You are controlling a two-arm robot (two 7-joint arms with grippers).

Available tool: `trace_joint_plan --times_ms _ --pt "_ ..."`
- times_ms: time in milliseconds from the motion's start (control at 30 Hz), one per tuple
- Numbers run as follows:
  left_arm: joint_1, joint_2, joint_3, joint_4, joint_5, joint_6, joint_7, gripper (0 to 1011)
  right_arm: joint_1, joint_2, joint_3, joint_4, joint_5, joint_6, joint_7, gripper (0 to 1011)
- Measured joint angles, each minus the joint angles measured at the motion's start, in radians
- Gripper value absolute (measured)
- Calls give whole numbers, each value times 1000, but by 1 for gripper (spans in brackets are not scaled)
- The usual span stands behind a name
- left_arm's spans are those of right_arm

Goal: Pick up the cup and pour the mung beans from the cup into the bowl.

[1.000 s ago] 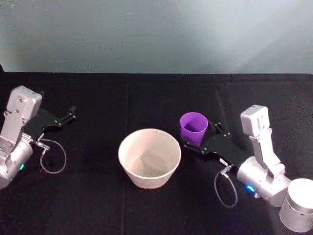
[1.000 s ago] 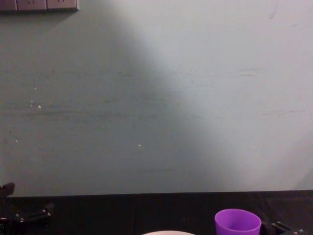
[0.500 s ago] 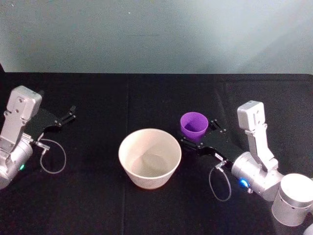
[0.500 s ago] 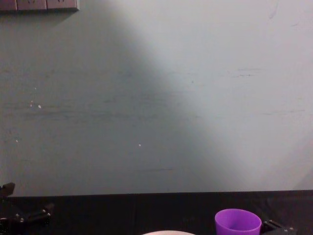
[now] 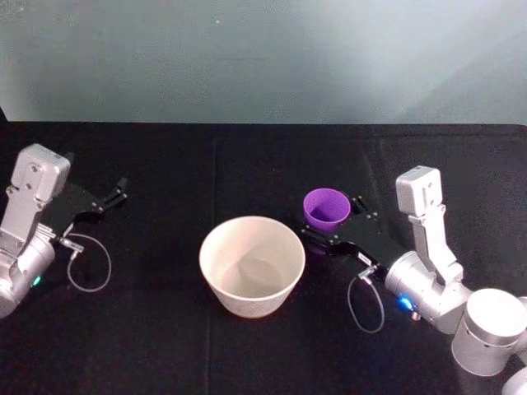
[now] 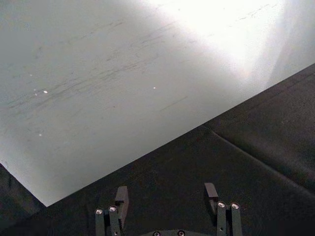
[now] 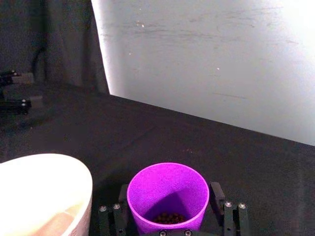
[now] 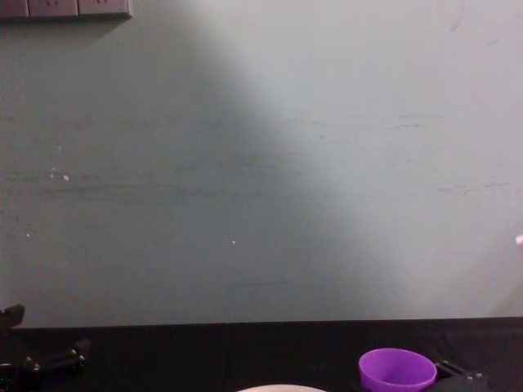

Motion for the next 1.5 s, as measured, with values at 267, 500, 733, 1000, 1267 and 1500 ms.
trace_joint_plan --times_ms 267,500,733,1000,1267,1500 --pt "0 0 0 0 0 0 0 1000 -5 -12 15 0 -11 -4 14 1003" --pt "0 0 0 0 0 0 0 1000 -6 -22 25 4 -22 -4 22 1003" --pt "0 0 0 0 0 0 0 1000 -10 -28 34 8 -32 -2 28 1003" --pt "0 0 0 0 0 0 0 1000 -13 -32 42 8 -37 0 32 980" --pt "0 0 0 0 0 0 0 1000 -14 -37 44 7 -44 2 33 791" --pt "0 0 0 0 0 0 0 1000 -23 -35 49 -11 -46 4 33 744"
